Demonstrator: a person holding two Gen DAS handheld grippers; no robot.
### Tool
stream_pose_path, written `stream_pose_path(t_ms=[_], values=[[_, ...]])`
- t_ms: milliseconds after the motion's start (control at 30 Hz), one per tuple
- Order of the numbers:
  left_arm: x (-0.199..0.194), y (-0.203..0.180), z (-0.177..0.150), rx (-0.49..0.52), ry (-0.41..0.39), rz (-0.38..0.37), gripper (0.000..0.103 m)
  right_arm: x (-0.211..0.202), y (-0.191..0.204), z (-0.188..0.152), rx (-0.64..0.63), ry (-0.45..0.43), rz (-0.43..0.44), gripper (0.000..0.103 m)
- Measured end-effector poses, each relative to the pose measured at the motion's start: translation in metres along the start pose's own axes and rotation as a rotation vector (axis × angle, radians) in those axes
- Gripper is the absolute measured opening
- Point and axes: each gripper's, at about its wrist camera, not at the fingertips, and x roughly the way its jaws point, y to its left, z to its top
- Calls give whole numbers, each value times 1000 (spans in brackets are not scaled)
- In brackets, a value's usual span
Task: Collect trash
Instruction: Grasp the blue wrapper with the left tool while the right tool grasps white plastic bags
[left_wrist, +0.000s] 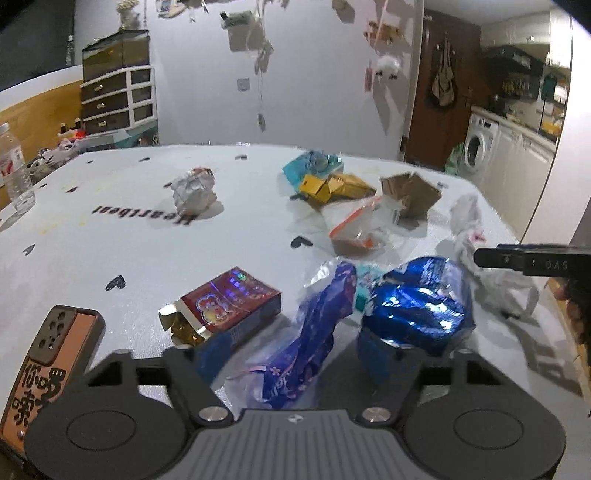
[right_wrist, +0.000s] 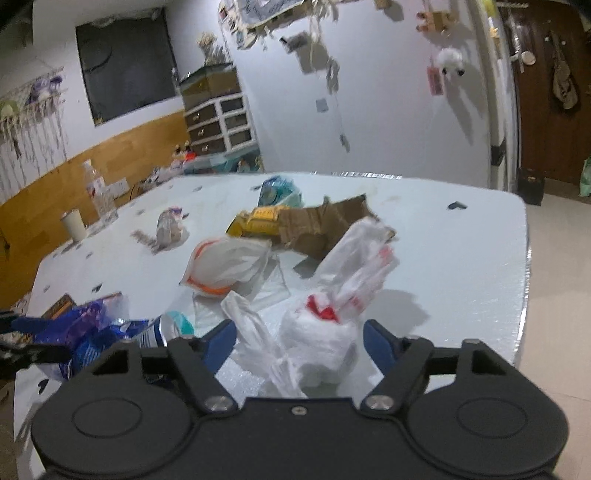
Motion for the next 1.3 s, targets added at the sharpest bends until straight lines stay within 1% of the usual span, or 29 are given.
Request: stream_pose_path(t_ms=[33,67,100,133,167,200,233,267,300,333,367,400,467,500,633,733,900,1067,1300], values=[[4,0,0,5,13,7,67,1,1,0,-7,7,-3,72],[8,0,0,10,25,12,63,1,3,-2,-21,4,-11,71],[10,0,-1,11,33,14,58,1,4,-3,-31,6,-14,66],[13,0,-2,9,38,14,55,0,5,-5,-39,13,-14,64],[14,0,-4,5,37,12,49,-1,4,-6,-42,12,-15,63],[15,1,-5,0,35,10,44,-2,4,-7,-50,9,-17,58],[16,1,-7,-5,34,10,41,-4,5,-9,-66,6,-25,51],[16,1,-9,-10,35,12,37,-6,6,-10,-82,6,-32,48],[16,1,-11,-12,36,12,32,-8,7,-11,-93,9,-38,39],[16,0,-13,-16,34,12,30,-11,7,-13,-99,17,-42,37],[16,0,-14,-20,34,15,22,-13,6,-13,-100,23,-36,36],[15,-1,-17,-22,31,19,19,-15,6,-15,-106,27,-30,35],[13,-4,-21,-21,17,33,17,-20,9,-20,-131,26,-26,34],[10,-6,-23,-23,9,42,15,-22,11,-22,-138,24,-26,34],[-4,-9,-24,-60,-43,68,10,-32,15,-25,-141,22,-34,31],[-19,-14,-20,-72,-87,76,10,-45,17,-22,-136,-1,-31,31],[-42,-26,-15,-86,-147,56,10,-70,23,-17,-149,-29,9,31],[-56,-46,-16,-97,-177,20,10,-92,25,-20,-166,-32,21,31],[-61,-87,-12,-85,-202,-11,10,-126,14,-26,-159,-55,-30,31]])
